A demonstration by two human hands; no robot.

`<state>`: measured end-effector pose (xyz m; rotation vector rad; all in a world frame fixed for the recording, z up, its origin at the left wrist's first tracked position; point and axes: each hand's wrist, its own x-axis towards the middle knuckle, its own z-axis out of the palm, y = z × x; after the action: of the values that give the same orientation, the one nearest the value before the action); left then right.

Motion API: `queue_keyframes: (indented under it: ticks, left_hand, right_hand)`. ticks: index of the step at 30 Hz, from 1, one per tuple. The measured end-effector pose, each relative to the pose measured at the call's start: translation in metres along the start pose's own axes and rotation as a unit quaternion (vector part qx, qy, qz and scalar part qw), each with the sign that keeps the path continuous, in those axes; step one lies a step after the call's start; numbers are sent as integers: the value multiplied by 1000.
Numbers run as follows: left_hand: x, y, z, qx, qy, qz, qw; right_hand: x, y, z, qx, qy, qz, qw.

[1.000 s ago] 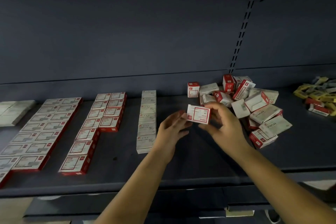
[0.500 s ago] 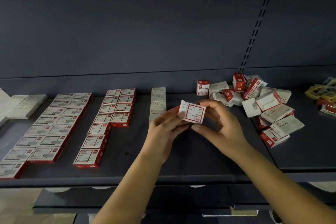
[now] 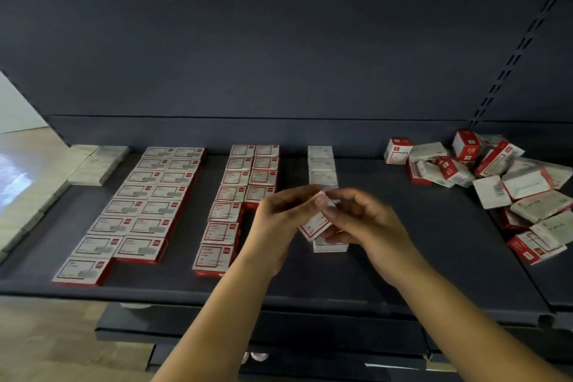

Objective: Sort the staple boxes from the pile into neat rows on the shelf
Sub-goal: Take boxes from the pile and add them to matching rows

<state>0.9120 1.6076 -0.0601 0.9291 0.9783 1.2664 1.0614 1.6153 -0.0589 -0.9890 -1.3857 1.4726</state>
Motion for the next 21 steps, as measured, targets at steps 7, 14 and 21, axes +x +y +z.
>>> queue_keyframes:
  ticks: [7,14,21]
  left_hand:
    - [-6,17,-57,-68,51,-43,995]
    - [-9,23,-104,1,32,-41,999]
    - [-7,19,-136,63,67,5,996]
  right_hand:
    - [14,11,50,101,73,24,992]
    - [29,26,78,-545,-7,-284,789]
    - [43,42,98,-552,4,-234,800]
